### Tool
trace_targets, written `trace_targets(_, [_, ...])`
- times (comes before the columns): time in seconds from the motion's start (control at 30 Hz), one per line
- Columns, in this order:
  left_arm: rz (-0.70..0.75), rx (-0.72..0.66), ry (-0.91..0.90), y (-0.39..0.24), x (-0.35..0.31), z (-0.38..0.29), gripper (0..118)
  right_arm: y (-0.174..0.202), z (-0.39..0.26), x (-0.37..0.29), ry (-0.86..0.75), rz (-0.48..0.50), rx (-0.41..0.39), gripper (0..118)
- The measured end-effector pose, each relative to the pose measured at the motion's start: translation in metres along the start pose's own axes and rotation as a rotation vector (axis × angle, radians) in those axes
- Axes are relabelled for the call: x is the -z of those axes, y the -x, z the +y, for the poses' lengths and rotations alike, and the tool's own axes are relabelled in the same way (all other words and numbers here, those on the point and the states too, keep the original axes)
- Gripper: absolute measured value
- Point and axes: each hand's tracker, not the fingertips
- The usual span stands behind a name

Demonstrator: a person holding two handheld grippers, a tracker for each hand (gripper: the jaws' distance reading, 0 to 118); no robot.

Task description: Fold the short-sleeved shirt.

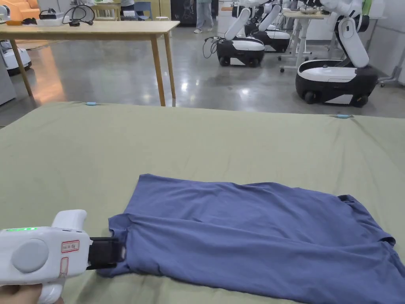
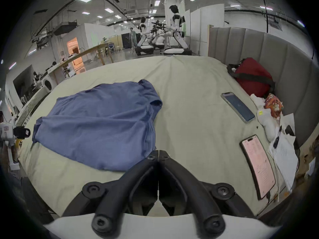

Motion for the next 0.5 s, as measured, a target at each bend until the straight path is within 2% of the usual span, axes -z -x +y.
trace_targets(0.07, [0.036, 0.017, -0.007, -0.004, 0.012, -0.003, 112, 0.0, -0.003, -0.001, 0.007, 0.006, 0.004, 0])
trace_targets(0.17, [0.073, 0.043, 0.048, -0.009, 0.036, -0.006, 111, 0.0, -0.006, 0.002, 0.019, 0.012, -0.001, 0])
trace_targets(0.2, [0.077, 0.048, 0.069, -0.01, 0.043, -0.006, 104, 0.0, -0.006, 0.003, 0.025, 0.013, -0.004, 0])
trace_targets(0.23, [0.084, 0.049, 0.081, -0.014, 0.047, -0.003, 90, 0.001, -0.006, 0.005, 0.03, 0.011, -0.007, 0])
trace_targets(0.27, [0.096, 0.054, 0.082, -0.015, 0.05, -0.003, 90, 0.001, -0.006, 0.007, 0.033, 0.013, -0.011, 0])
trace_targets(0.3, [0.1, 0.055, 0.066, -0.017, 0.049, -0.004, 84, -0.002, -0.006, 0.011, 0.036, 0.015, -0.015, 0])
trace_targets(0.37, [0.081, 0.093, 0.046, -0.026, 0.04, -0.003, 60, 0.001, -0.004, 0.013, 0.041, 0.016, -0.027, 0])
trace_targets(0.4, [0.084, 0.118, 0.045, -0.029, 0.038, -0.002, 35, 0.001, -0.003, 0.014, 0.036, 0.017, -0.032, 0])
trace_targets(0.43, [0.092, 0.151, 0.031, -0.033, 0.036, -0.002, 15, -0.001, -0.001, 0.016, 0.032, 0.019, -0.036, 1])
trace_targets(0.47, [0.042, 0.154, 0.03, -0.033, 0.035, -0.002, 6, -0.001, 0.001, 0.017, 0.029, 0.022, -0.037, 2])
trace_targets(0.5, [0.049, 0.145, 0.045, -0.035, 0.033, 0.001, 6, -0.001, 0.003, 0.018, 0.026, 0.027, -0.033, 19])
